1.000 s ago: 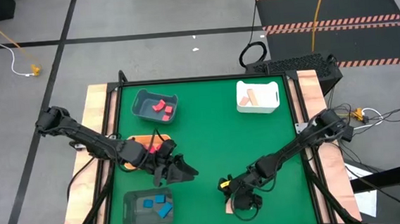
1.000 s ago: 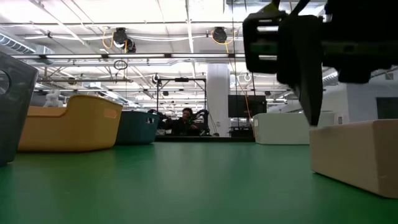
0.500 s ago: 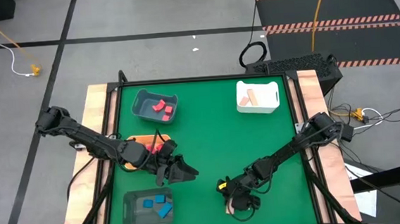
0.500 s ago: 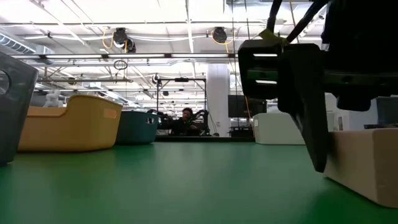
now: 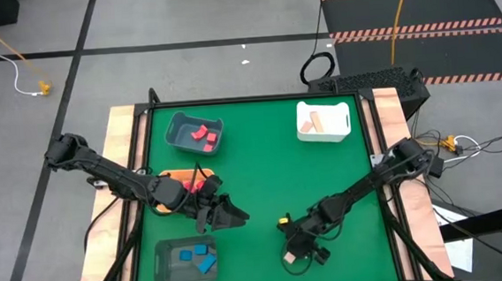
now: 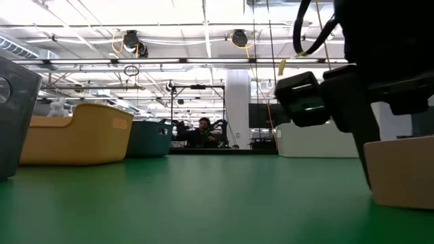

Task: Sort & place blocks by color
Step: Put the brown block into the white bin

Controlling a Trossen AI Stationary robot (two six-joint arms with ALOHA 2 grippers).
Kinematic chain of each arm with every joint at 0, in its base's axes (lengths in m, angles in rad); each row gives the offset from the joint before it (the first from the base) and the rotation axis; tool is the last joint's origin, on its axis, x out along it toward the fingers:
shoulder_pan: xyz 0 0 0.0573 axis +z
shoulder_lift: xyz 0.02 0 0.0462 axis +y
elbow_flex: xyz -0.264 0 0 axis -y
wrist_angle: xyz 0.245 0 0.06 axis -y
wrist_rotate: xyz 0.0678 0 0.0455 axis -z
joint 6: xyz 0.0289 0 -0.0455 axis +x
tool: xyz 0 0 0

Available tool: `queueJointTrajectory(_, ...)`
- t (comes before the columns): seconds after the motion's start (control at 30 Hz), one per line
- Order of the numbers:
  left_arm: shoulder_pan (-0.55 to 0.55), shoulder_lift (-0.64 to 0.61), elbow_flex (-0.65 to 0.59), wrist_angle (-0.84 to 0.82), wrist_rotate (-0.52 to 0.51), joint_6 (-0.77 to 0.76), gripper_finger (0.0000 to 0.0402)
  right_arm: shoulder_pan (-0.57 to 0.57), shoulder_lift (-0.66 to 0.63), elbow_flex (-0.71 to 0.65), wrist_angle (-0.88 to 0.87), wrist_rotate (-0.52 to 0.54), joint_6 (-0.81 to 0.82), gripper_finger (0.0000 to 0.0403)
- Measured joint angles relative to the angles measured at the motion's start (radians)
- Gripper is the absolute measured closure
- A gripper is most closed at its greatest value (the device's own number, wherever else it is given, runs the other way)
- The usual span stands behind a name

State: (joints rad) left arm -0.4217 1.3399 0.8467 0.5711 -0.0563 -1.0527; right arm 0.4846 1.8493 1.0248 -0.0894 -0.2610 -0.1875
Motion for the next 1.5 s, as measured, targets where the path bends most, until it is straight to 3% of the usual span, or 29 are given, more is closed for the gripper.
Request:
queueJointTrajectory(0.27,0.0,0.0,0.0,-0.001,-0.036,0.005,0.017,-0.049,-0.181,-0.005,-0.214,0.032,0.015,0.0286)
queueJointTrajectory(0.5,0.001,0.0,0.0,0.0,-0.051,0.047,0.017,-0.151,-0.389,-0.004,-0.409,0.234,-0.056,0.0279)
queueJointTrajectory(0.73,0.026,0.0,0.0,0.006,-0.056,0.048,0.0169,-0.353,-0.558,-0.003,-0.516,0.414,-0.065,0.0283)
queueJointTrajectory(0.93,0.119,0.0,0.0,0.024,-0.036,0.052,0.0169,-0.594,-0.628,-0.003,-0.537,0.42,-0.124,0.028)
queueJointTrajectory(1.07,0.236,-0.011,0.0,0.028,0.083,0.094,0.0169,-0.759,-0.641,-0.003,-0.554,0.416,-0.149,0.0281)
queueJointTrajectory(1.23,0.419,-0.045,0.0,0.029,0.303,0.196,0.017,-0.951,-0.641,-0.021,-0.549,0.328,-0.154,0.0281)
queueJointTrajectory(1.5,0.674,-0.108,0.001,0.031,0.617,0.284,0.0169,-1.115,-0.641,-0.174,-0.44,0.244,-0.113,0.0281)
